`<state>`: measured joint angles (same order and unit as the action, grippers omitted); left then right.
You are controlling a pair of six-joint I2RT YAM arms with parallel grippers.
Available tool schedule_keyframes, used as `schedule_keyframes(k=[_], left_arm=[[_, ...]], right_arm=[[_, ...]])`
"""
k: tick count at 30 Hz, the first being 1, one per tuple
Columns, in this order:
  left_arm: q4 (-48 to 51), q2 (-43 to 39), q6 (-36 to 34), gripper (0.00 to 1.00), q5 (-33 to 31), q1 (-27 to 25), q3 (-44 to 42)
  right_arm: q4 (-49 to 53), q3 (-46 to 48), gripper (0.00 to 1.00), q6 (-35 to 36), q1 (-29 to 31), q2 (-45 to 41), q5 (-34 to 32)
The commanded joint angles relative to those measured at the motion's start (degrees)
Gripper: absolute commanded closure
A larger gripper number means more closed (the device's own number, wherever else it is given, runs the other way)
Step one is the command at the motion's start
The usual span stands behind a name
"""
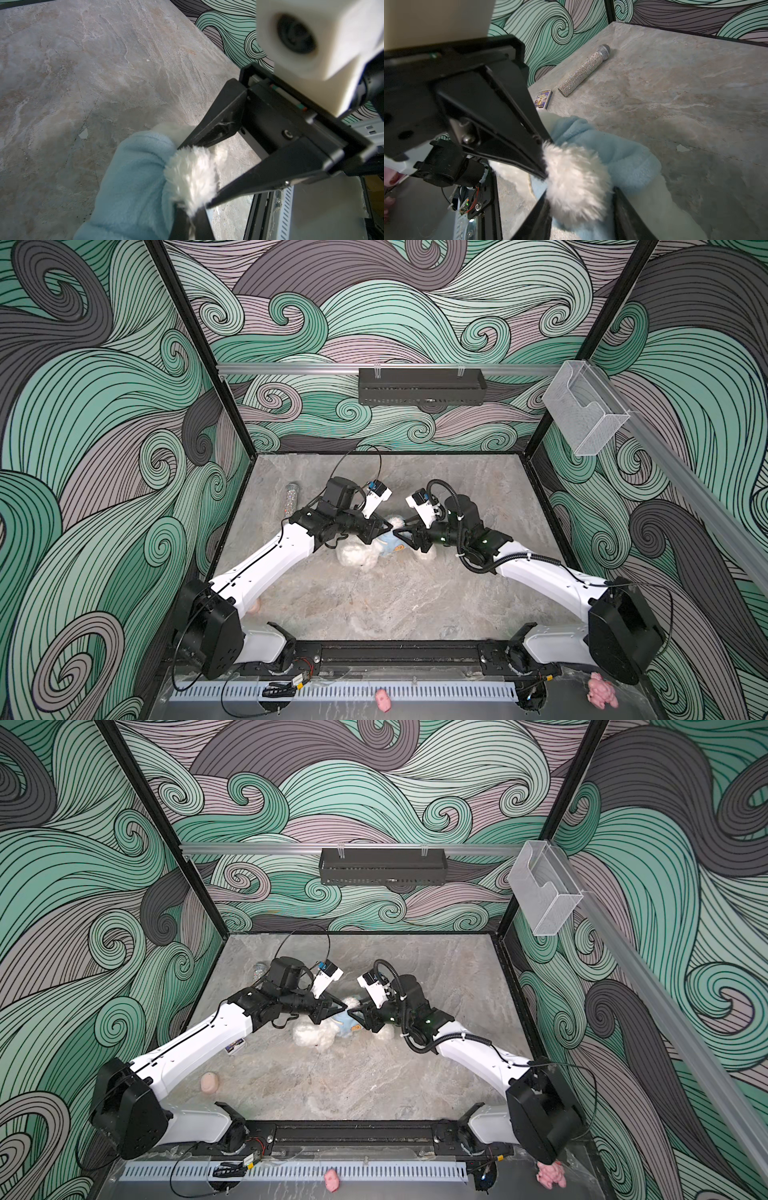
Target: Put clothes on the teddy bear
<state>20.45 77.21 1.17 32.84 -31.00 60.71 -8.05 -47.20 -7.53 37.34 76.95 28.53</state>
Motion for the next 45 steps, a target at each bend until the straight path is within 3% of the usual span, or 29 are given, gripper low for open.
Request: schedule_keyframes(k=[1,5,9,13,16,19,26,28,31,33,39,41,45], left_arm=[[1.06,0.7,-2.45,1.0,2.37,-0.86,1.17],[1.7,1.66,-3.45,1.0,1.75,-0.86,1.16],[2.35,2.42,1.03,1.0,1.54,-0.56,2.09],[-7.49,0.64,11.19,1.0,6.49,1.0,-1.46],[-13.54,0.39,18.81,1.0,10.4,2.21,-3.26],[-12.61,2.22,22.61,1.0,14.71,2.42,-1.01],[-17.91,11.43,34.68,1.0,27.43,2.35,3.26],[-15.66,13.64,34.48,1.0,27.62,2.3,5.05],[-9.43,17.31,31.55,1.0,22.47,2.99,7.44],[-6.9,20.37,30.22,0.94,17.5,4.08,9.13],[0.9,30.38,27.96,0.47,4.32,9.34,18.43],[2.15,30.45,27.84,0.34,2.35,11.23,19.7],[4.85,25.37,24.01,0.17,-8.77,11.93,19.41]], right_arm=[[-4.05,-1.38,0.59,0.76,0.14,0.58,3.93],[-3.07,-1.32,0.78,0.04,-0.15,-0.14,2.49],[7.04,-2.68,0.9,-6.58,-3.42,-0.36,-9.01],[15.89,-0.79,0.83,-13.98,-10.2,-0.95,-12.15],[20.41,1.73,0.71,-11.68,-11.24,-5.1,-16.15],[23.67,2.75,0.61,-8.56,-11.25,-10.25,-16.9],[21.59,3.95,0.51,-5.06,-11.22,-19.43,-12.43],[21.68,3.13,0.5,-4.51,-11.24,-19.88,-12.86],[21.5,1.52,0.5,-4.29,-11.23,-17.2,-12.63],[20.41,0.91,0.5,-5.05,-11.24,-13.99,-12.24],[15.14,-2.51,0.51,-5.63,-9.9,-1.94,-9.54],[13.02,-3.85,0.51,-4.96,-8.89,1.65,-9.02],[9.93,-8.21,0.51,-3.45,-7.6,8.56,-6.72]])
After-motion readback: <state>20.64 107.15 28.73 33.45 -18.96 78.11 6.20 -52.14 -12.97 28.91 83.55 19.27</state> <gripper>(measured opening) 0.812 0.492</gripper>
